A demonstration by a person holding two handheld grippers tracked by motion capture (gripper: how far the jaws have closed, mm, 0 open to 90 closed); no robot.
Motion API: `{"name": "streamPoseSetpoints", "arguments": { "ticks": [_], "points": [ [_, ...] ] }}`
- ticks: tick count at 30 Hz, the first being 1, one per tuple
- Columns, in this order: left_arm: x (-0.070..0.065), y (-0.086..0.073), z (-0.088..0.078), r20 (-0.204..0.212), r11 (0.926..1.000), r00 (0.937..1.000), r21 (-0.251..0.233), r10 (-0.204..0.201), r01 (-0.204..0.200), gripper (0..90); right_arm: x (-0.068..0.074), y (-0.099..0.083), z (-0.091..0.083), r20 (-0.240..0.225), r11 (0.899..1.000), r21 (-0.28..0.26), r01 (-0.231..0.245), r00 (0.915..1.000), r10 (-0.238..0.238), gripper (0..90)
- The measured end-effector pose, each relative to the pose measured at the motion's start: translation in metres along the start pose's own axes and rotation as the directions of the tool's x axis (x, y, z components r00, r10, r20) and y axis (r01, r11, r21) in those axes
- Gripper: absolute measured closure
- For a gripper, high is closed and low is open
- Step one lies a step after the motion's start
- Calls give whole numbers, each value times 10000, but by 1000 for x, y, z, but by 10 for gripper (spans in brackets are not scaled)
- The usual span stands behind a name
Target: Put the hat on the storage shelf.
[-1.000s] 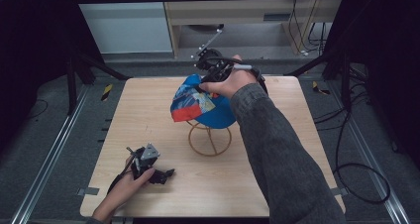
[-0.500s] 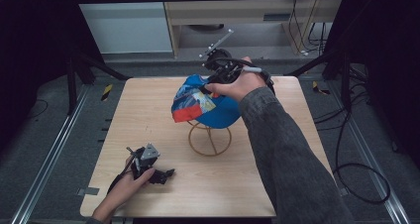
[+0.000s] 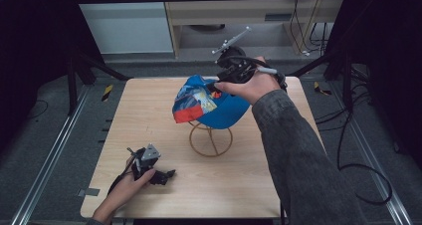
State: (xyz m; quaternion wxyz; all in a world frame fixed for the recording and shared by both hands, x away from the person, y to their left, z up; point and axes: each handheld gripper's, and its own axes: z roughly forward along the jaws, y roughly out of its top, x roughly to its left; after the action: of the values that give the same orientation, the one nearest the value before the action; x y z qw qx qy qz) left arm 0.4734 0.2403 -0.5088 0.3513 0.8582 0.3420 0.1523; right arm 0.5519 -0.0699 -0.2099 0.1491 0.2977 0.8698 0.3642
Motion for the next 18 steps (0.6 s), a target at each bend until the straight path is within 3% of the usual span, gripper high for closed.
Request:
{"name": "streamPoseSetpoints", "arguments": {
  "ticks": [13, 18],
  "points": [
    [0, 0, 0, -10, 10000, 10000, -10, 2, -2, 0, -3, -12, -20, 382, 9983, -545, -191, 9990, 212, 331],
    [0, 0, 0, -10, 10000, 10000, 3, 19, -19, 0, -5, -19, -29, 600, 9942, -959, -481, 9967, 540, 207]
  ]
}}
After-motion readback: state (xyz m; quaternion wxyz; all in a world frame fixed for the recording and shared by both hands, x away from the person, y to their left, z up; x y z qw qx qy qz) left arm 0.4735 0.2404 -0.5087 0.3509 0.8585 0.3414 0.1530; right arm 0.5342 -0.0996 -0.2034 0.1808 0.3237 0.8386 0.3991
